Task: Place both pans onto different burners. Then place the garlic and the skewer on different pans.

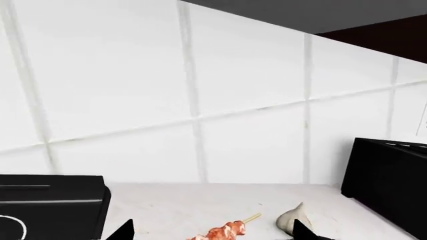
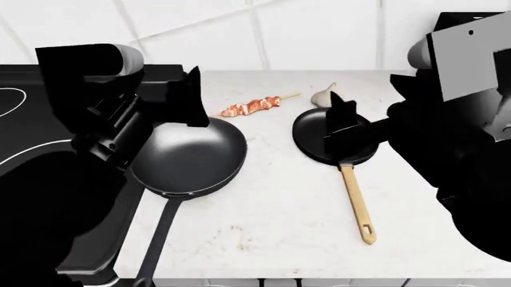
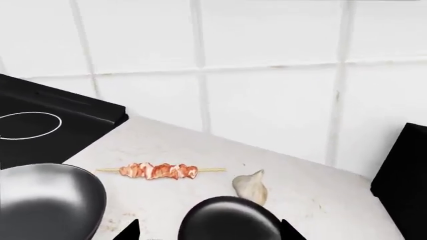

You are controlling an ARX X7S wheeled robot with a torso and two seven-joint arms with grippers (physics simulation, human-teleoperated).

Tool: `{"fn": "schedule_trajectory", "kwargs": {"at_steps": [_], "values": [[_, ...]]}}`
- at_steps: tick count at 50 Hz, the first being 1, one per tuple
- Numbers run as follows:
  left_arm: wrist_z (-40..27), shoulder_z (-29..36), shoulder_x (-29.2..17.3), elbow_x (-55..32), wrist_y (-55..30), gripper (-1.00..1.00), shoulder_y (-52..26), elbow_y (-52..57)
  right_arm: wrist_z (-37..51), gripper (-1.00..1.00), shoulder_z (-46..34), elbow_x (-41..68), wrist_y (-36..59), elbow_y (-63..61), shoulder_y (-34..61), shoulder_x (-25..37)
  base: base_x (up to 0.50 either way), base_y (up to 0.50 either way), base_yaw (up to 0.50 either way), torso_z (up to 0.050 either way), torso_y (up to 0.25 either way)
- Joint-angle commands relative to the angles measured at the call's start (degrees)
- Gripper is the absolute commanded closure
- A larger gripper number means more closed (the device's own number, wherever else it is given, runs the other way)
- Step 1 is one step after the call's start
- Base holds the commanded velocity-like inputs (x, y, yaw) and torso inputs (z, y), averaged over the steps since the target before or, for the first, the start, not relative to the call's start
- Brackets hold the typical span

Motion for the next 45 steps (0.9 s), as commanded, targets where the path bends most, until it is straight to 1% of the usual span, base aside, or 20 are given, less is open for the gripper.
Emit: {"fn": "schedule_trajectory", "kwargs": {"at_steps": [1,7,11,17,25,34,39,45], "values": [[-1.20,1.03,-0.14,3.92,3.95,-1.00,0.53,-2.30,7.41,-1.00,-3.40,3.98,-3.48,10.46,1.92,-0.70,0.00,0.00,0.00,0.000,0.000],[-0.11,1.49,0.20,4.36,5.82,-1.00,1.85,-4.02,9.72,-1.00,-4.25,4.55,-4.09,12.79,0.55,0.48,0.00,0.00,0.00,0.000,0.000],[0.05,1.36,0.20,4.30,6.31,-1.00,2.07,-4.55,11.18,-1.00,-4.89,5.54,-5.05,14.00,-2.37,0.67,0.00,0.00,0.00,0.000,0.000],[-0.04,1.57,0.31,3.24,5.74,-1.00,2.47,-3.74,12.18,-1.00,-4.01,6.17,-8.01,15.56,-6.38,0.22,0.00,0.00,0.00,0.000,0.000],[0.06,2.12,0.16,3.67,6.48,-1.00,2.13,-5.02,11.47,-1.00,-5.05,6.08,-8.94,18.35,-8.08,-0.87,0.00,0.00,0.00,0.000,0.000],[-0.23,2.43,0.21,4.40,7.74,-1.00,2.04,-5.98,8.23,-1.00,-5.29,3.33,-9.49,20.24,-9.80,-1.01,0.00,0.00,0.00,0.000,0.000],[-0.20,2.39,0.15,4.32,8.12,-1.00,2.18,-6.36,0.24,-1.00,-9.27,-4.14,-5.23,21.06,-8.09,0.29,0.00,0.00,0.00,0.000,0.000],[-0.07,2.60,0.00,4.60,8.84,-1.00,2.34,-6.98,-5.79,-1.00,-11.97,-9.81,-4.47,22.74,-7.49,0.76,0.00,0.00,0.00,0.000,0.000]]}}
